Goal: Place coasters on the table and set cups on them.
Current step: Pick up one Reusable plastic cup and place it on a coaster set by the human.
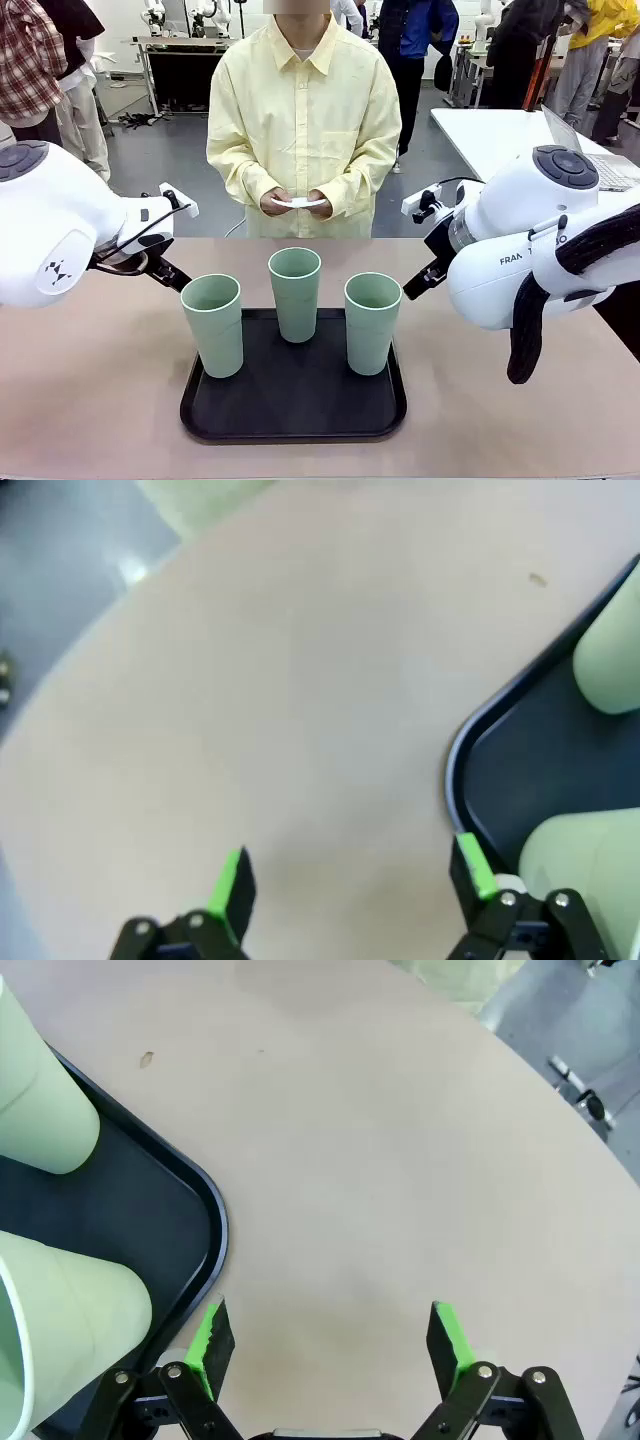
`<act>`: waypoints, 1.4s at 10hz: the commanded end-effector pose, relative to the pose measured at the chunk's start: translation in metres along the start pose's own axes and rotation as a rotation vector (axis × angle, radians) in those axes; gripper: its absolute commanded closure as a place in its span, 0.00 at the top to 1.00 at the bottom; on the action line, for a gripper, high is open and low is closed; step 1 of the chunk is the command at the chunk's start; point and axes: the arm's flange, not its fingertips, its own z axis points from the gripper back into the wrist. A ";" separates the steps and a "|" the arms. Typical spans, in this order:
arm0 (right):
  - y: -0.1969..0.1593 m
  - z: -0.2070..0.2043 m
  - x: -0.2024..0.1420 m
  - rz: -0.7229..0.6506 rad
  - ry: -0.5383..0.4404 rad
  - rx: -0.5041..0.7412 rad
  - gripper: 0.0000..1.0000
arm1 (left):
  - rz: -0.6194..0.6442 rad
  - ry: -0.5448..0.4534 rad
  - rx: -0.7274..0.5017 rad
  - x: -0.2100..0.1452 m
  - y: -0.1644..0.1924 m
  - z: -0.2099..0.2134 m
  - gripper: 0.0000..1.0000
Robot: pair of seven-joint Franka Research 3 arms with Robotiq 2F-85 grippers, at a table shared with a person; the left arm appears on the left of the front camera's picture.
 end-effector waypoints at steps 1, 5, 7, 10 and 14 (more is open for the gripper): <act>0.000 0.000 0.000 0.000 0.000 0.000 1.00 | 0.000 0.000 0.000 0.000 0.000 0.000 1.00; 0.000 0.000 0.000 0.000 0.000 0.000 1.00 | 0.000 0.000 0.000 0.000 0.000 0.000 1.00; 0.000 0.000 0.000 0.000 0.000 0.000 1.00 | 0.000 0.000 0.000 0.000 0.000 0.000 1.00; 0.000 0.000 0.000 0.000 0.000 0.000 1.00 | 0.000 0.000 0.000 0.000 0.000 0.000 1.00; -0.001 0.046 0.030 -0.030 -0.001 -0.028 1.00 | 0.019 -0.008 0.141 0.025 0.027 0.058 1.00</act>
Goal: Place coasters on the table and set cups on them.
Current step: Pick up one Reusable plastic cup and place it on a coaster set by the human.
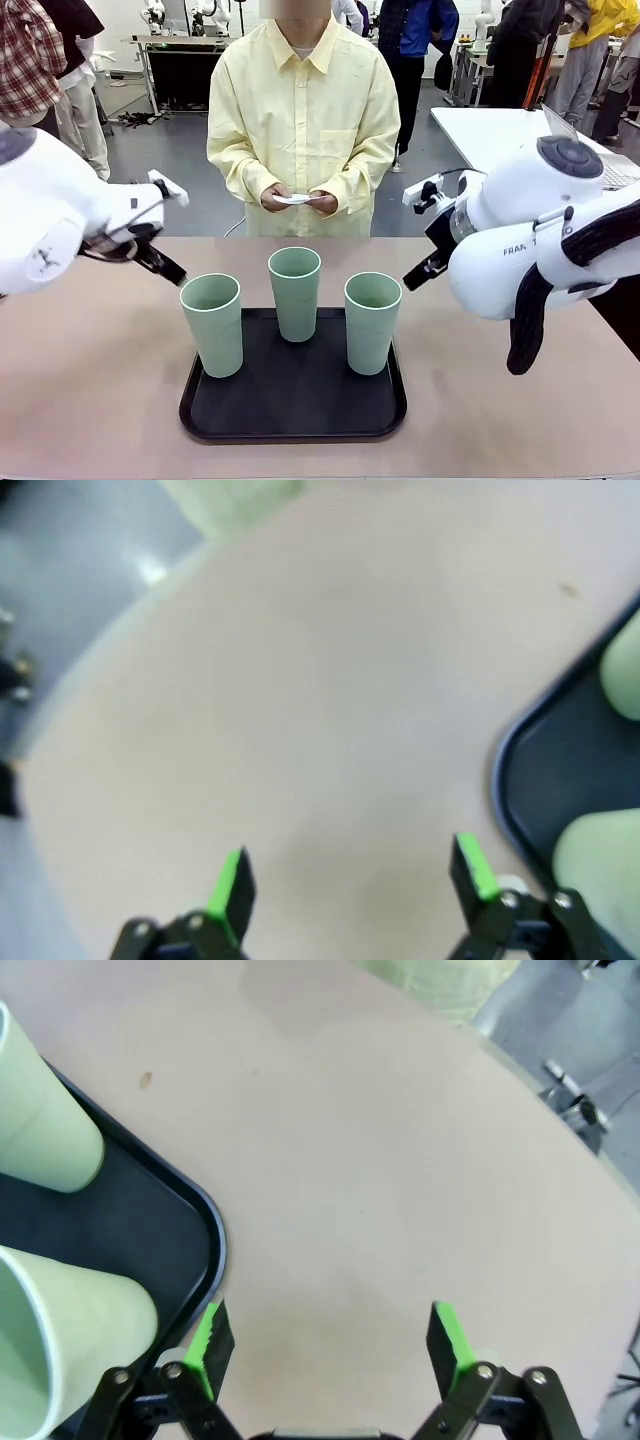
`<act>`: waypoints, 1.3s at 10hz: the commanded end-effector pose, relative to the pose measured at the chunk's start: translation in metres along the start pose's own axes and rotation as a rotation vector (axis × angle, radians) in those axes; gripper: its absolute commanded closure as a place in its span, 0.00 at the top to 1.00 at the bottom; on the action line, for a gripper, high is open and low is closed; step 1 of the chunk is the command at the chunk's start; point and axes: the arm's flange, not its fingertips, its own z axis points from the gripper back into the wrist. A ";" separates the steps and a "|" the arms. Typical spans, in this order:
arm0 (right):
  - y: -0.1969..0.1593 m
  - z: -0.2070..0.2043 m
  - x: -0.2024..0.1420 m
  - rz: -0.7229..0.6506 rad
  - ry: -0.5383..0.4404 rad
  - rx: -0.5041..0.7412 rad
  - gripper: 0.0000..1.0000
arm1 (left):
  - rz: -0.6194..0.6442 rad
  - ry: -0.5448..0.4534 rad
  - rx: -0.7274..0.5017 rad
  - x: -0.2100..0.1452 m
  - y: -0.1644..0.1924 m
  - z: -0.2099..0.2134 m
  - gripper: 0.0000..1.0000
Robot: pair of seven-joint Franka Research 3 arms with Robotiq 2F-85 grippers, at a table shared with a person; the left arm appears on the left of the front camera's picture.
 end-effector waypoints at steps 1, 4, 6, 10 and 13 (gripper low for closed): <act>0.013 0.054 0.020 -0.003 0.062 -0.014 1.00 | 0.004 0.012 0.047 0.019 -0.003 0.068 1.00; 0.050 0.133 -0.016 -0.006 0.339 0.024 1.00 | -0.010 0.167 -0.187 -0.019 -0.023 0.138 1.00; 0.078 0.160 -0.057 0.025 0.417 0.017 1.00 | -0.009 0.264 -0.221 -0.052 -0.043 0.157 1.00; 0.071 0.165 -0.040 0.024 0.425 0.007 1.00 | -0.025 0.270 -0.225 -0.027 -0.043 0.162 1.00; -0.006 0.163 -0.079 -0.382 0.192 0.469 1.00 | 0.211 0.078 -0.472 -0.055 -0.012 0.179 1.00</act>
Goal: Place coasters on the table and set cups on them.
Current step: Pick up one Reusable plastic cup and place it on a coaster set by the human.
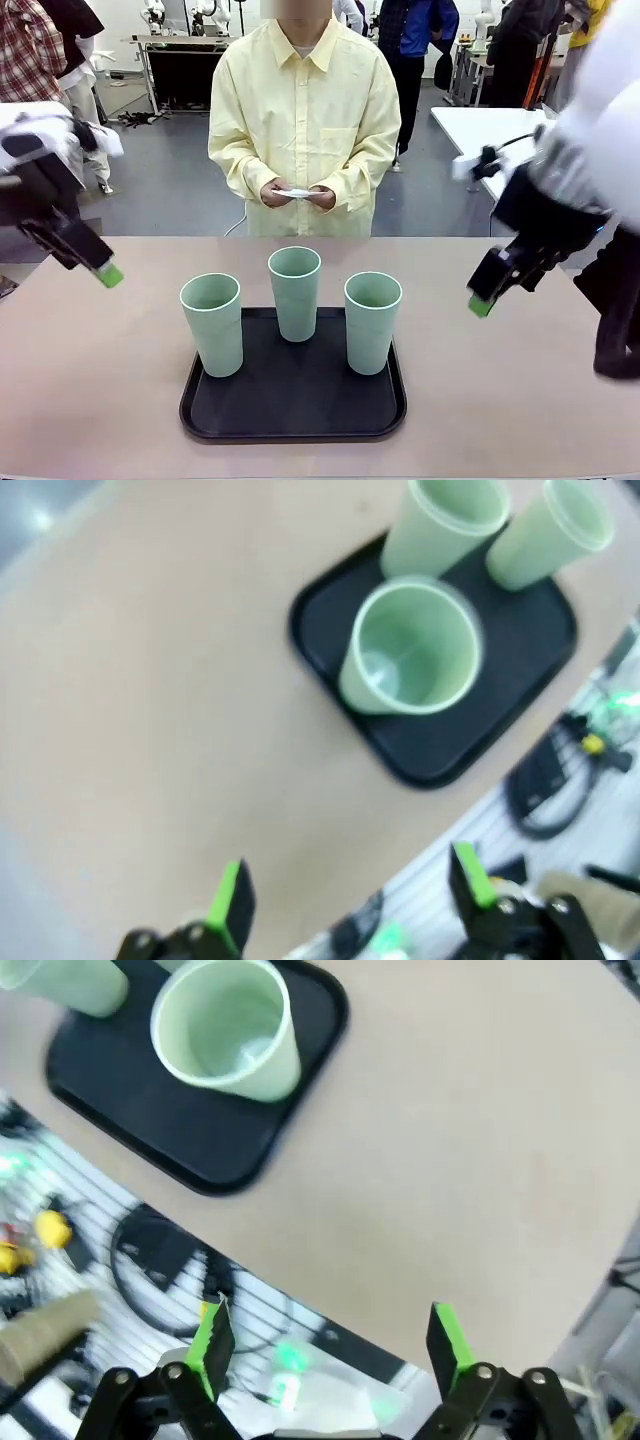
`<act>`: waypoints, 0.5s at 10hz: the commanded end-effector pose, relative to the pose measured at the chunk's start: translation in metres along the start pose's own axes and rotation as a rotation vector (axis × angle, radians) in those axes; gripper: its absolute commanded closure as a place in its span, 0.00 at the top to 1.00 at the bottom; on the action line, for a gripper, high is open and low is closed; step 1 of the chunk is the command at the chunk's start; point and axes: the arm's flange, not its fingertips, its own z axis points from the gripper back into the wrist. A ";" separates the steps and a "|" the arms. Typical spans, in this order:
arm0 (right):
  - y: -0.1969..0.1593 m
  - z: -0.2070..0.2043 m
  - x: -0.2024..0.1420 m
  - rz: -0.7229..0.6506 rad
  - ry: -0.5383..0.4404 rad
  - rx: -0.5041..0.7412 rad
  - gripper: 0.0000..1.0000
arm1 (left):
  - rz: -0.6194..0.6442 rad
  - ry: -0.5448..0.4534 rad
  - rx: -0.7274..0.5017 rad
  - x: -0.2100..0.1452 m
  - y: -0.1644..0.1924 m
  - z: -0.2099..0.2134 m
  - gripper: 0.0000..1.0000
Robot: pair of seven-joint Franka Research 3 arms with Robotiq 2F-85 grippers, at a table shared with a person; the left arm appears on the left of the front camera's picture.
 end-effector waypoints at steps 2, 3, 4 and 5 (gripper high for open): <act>-0.100 -0.019 -0.046 -0.309 -0.263 0.713 1.00 | 0.173 -0.296 -0.504 -0.051 0.047 0.027 1.00; -0.120 -0.022 -0.057 -0.338 -0.309 0.841 1.00 | 0.227 -0.372 -0.706 -0.065 0.078 0.034 1.00; -0.134 -0.027 -0.067 -0.355 -0.321 0.921 1.00 | 0.261 -0.404 -0.800 -0.077 0.103 0.032 1.00; -0.147 -0.030 -0.078 -0.376 -0.336 0.973 1.00 | 0.316 -0.418 -0.843 -0.088 0.127 0.024 1.00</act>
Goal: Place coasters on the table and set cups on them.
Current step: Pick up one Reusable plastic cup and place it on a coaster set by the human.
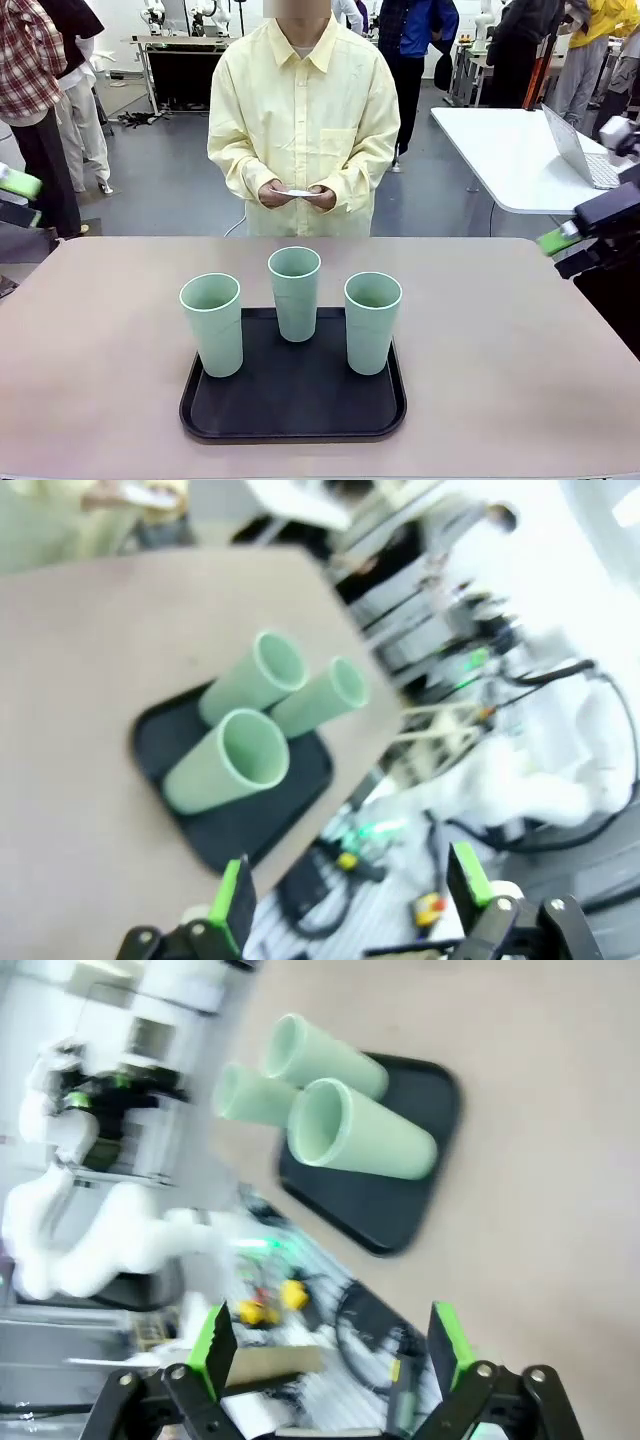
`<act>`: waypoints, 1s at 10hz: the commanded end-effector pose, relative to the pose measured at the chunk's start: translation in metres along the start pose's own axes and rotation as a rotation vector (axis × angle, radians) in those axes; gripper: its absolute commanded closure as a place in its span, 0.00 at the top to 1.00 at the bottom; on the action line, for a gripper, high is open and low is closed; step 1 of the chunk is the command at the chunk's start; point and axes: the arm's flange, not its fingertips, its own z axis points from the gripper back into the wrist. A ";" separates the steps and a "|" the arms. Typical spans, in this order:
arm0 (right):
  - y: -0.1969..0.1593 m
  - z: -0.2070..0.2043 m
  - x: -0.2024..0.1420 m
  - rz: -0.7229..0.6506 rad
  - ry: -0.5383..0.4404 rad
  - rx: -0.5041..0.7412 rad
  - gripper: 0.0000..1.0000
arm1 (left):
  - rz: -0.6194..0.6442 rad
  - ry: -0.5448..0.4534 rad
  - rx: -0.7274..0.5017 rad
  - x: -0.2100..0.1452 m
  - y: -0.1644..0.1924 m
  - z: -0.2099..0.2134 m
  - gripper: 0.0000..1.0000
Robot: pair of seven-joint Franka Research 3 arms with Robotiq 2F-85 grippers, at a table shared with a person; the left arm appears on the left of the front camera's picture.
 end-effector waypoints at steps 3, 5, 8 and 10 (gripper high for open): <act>-0.045 -0.003 -0.046 -0.154 -0.089 0.270 1.00 | 0.249 -0.024 -0.139 -0.031 0.091 0.014 1.00; -0.061 0.006 -0.059 -0.203 -0.118 0.268 1.00 | 0.335 -0.069 -0.118 -0.044 0.111 0.016 1.00; -0.075 0.005 -0.061 -0.246 -0.119 0.260 1.00 | 0.373 -0.116 -0.085 -0.041 0.116 0.012 1.00; -0.071 0.002 -0.058 -0.231 -0.110 0.253 1.00 | 0.392 -0.120 -0.032 -0.040 0.117 0.014 1.00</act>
